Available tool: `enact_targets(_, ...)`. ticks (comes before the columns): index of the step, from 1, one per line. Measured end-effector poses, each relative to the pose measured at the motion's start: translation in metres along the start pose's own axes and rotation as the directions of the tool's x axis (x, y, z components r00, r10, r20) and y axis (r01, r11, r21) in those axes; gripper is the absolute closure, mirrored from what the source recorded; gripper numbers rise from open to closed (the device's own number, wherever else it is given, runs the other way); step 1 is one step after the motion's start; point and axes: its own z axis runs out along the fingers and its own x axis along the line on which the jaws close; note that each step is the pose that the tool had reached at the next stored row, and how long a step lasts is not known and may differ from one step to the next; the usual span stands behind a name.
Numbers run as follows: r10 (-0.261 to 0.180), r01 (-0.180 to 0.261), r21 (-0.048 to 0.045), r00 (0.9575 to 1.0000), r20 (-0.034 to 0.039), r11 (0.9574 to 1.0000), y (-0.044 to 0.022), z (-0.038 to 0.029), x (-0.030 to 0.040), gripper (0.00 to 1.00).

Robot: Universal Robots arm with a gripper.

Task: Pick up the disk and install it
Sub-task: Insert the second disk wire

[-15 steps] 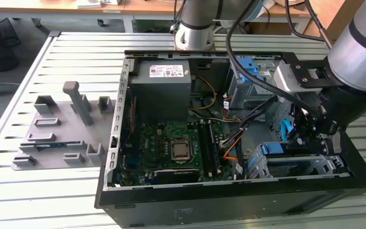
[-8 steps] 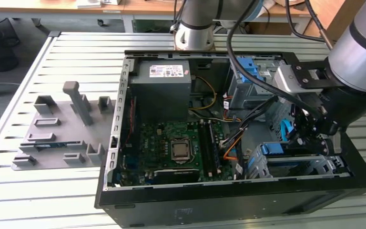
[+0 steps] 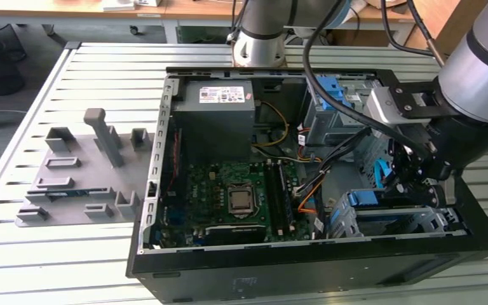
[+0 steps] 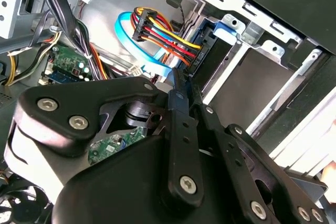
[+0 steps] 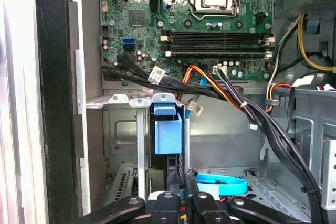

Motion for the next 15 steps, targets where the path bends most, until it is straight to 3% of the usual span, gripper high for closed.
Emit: enact_targets(15,0.002,-0.002,0.0001,1.0,0.0016,1.0,-0.0001,-0.0009,0.0012,0.84)
